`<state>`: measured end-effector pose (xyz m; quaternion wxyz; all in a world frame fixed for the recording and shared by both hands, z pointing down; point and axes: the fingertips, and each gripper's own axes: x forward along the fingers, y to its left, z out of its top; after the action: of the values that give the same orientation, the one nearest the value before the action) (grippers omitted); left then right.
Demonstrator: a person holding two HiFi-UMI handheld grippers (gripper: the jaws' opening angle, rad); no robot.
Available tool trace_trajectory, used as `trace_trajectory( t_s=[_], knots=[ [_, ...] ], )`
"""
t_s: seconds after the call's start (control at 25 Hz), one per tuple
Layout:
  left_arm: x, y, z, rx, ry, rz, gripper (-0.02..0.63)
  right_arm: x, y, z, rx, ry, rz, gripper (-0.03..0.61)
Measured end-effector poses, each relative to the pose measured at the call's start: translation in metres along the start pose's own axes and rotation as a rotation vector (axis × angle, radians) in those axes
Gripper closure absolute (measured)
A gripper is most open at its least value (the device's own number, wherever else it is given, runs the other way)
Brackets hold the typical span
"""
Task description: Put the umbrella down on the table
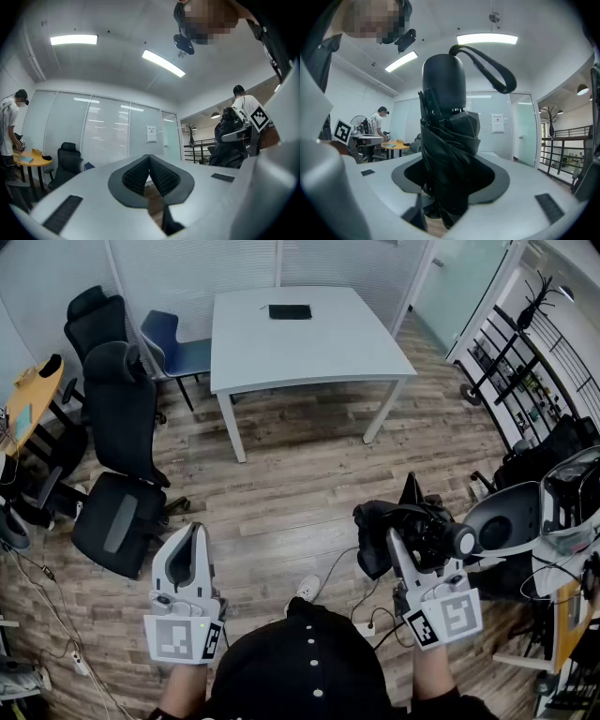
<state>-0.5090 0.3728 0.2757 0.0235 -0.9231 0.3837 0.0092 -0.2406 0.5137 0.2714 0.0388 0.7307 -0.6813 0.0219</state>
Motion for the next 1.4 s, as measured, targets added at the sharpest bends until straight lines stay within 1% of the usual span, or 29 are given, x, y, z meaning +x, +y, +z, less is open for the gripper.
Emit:
trace_trajectory(
  t_s=[0.24, 0.48, 0.72, 0.84, 1.0, 1.16, 1.4],
  knots=[
    [0.007, -0.002, -0.004, 0.004, 0.009, 0.002, 0.598, 0.005, -0.006, -0.005, 0.009, 0.001, -0.002, 0.325],
    [0.017, -0.002, -0.011, 0.014, 0.001, 0.031, 0.598, 0.014, -0.017, -0.012, 0.039, -0.036, 0.018, 0.325],
    [0.059, 0.003, -0.001, 0.011, 0.012, 0.062, 0.598, 0.057, -0.046, 0.001, 0.054, -0.043, 0.037, 0.325],
    [0.077, -0.002, -0.002, 0.004, 0.006, 0.073, 0.598, 0.072, -0.061, -0.003, 0.056, -0.052, 0.043, 0.327],
    [0.094, -0.004, -0.007, 0.005, 0.024, 0.111, 0.598, 0.086, -0.075, -0.009, 0.068, -0.049, 0.057, 0.327],
    [0.098, -0.006, -0.007, -0.003, 0.031, 0.143, 0.598, 0.095, -0.079, -0.014, 0.08, -0.043, 0.075, 0.327],
    [0.102, -0.005, -0.018, -0.013, 0.082, 0.143, 0.598, 0.11, -0.077, -0.028, 0.134, -0.014, 0.114, 0.327]
  ],
)
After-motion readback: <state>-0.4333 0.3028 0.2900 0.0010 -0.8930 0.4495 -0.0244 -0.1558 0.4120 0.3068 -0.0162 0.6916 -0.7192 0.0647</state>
